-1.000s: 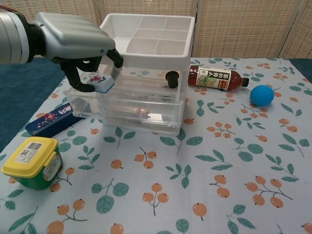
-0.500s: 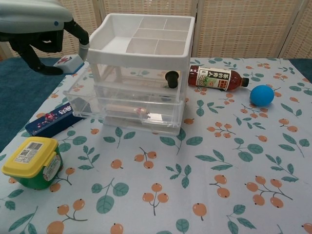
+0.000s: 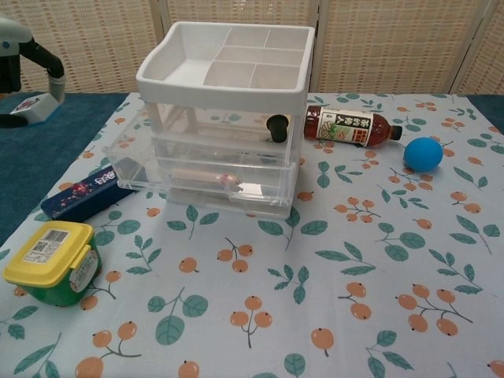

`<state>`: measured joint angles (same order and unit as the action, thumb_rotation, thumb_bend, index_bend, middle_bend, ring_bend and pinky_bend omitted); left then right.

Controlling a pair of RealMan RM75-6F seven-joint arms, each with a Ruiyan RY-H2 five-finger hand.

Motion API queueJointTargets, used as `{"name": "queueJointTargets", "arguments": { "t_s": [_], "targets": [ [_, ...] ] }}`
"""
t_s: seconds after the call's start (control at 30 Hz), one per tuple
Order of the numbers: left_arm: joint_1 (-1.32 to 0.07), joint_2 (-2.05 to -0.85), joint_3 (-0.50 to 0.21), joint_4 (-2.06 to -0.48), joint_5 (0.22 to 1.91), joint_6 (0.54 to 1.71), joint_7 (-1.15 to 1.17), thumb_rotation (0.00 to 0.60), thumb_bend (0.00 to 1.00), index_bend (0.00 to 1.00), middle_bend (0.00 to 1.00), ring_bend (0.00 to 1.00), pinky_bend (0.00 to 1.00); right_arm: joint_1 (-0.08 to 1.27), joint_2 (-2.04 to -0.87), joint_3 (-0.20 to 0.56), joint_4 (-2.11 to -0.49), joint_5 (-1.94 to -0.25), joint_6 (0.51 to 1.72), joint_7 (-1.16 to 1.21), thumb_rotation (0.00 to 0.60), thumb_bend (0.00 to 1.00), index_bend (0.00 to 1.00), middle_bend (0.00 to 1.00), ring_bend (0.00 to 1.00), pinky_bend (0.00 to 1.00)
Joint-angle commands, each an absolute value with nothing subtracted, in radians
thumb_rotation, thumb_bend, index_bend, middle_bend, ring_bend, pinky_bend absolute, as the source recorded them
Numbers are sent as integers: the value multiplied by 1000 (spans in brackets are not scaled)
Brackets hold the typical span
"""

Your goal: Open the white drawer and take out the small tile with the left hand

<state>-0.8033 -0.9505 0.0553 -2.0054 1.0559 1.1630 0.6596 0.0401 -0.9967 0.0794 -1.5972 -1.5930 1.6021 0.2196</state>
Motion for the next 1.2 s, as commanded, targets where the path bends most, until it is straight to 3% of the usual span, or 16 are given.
{"name": "queueJointTargets", "arguments": {
  "t_s": [0.03,0.67,1.2],
  "targets": [
    [-774,-954,60,-1974,1028,1153,636,600,293,558,987,1000,1000,41,-996,79,-1598,-1593,1602,219,600,200,0,44,0,0],
    [-768,-1171,32,-1732,897,1003,653,600,293,565,987,1000,1000,38,-990,77,-1608,-1595,1610,210,600,200,0,44,0,0],
    [-823,-1296,-8,-1658,858,986,735,600,293,562,987,1000,1000,32,-989,75,-1613,-1588,1613,205,600,200,0,44,0,0]
  ]
}}
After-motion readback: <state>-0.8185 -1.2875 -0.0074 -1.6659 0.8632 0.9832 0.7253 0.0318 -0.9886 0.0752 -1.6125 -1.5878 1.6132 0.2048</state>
